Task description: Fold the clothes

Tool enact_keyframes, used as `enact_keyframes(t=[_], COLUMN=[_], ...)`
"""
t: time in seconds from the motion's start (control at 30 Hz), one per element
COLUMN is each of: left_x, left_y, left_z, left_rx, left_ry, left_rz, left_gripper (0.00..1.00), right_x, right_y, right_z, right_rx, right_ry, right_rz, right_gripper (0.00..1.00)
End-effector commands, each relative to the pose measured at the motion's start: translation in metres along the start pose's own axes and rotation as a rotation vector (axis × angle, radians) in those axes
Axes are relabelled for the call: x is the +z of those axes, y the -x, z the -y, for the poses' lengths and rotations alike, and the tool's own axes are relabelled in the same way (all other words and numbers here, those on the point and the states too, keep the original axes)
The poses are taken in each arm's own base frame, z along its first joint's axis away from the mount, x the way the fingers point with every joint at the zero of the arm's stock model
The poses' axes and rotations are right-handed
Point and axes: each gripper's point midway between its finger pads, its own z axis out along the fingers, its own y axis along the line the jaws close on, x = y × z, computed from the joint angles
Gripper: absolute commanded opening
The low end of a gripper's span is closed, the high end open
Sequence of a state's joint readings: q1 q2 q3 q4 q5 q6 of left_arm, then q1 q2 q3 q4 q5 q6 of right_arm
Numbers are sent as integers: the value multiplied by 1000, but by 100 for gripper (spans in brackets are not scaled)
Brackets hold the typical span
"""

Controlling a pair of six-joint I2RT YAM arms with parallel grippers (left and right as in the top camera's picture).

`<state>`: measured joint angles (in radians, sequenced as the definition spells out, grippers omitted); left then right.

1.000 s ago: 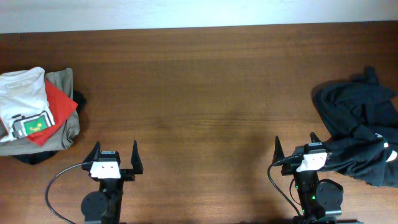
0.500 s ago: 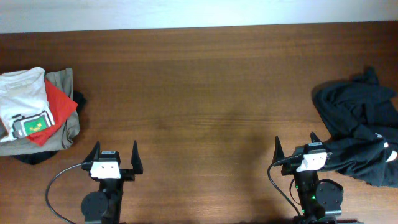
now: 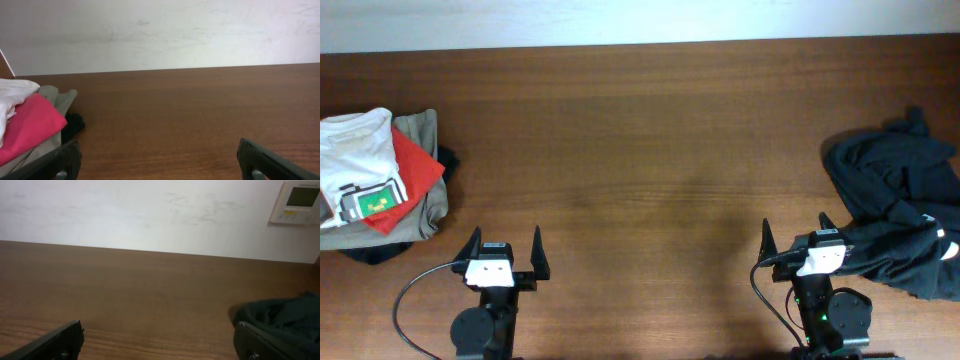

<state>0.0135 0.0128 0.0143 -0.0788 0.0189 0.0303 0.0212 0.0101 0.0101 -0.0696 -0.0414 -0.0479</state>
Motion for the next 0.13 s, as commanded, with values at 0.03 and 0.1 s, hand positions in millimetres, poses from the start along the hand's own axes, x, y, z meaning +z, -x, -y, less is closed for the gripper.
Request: enact_keyframes(t=[0.03, 0.1], left_x=[0, 0], left_y=[-1, -1], left_z=[3, 3], left_rx=[16, 16], left_ry=[-17, -17], left_rz=[1, 1], left_gripper=[99, 99], right_x=[0, 0], right_y=[-3, -3], right_z=[0, 0], right_rx=[11, 11], right_ry=[-3, -3], right_rz=[-6, -6], right_gripper=[99, 99])
